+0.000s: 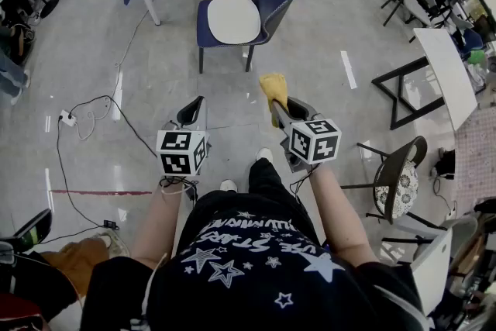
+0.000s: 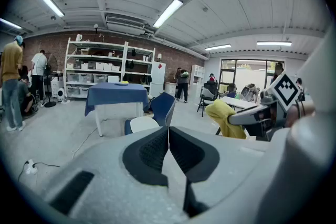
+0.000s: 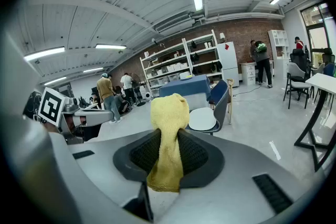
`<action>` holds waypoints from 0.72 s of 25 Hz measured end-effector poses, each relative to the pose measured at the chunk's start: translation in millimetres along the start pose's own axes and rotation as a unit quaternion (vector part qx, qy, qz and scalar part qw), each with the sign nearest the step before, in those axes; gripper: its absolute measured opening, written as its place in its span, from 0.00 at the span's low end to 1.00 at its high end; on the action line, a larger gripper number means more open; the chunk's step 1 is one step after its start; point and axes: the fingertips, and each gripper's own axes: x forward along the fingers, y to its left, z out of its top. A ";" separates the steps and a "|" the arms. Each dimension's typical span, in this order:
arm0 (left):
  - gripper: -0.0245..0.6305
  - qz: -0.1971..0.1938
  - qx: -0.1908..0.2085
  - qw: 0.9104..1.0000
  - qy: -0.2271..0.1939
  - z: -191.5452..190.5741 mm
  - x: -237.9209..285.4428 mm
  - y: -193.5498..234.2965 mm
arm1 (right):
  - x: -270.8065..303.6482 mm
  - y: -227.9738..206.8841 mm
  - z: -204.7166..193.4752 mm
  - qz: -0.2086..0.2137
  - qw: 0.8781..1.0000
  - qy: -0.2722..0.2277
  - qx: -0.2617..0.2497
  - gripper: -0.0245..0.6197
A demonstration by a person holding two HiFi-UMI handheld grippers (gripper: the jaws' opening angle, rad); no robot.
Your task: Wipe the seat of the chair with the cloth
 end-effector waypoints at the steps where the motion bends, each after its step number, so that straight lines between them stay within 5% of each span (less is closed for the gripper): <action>1: 0.07 0.000 -0.002 1.000 0.001 -1.5 -1.7 -0.9 | -0.4 2.1 -1.4 0.002 1.000 0.002 -0.001 0.19; 18: 0.07 0.019 -0.029 0.999 0.026 -41.9 -34.1 43.8 | 35.1 59.2 -17.2 0.056 0.998 0.024 -0.009 0.19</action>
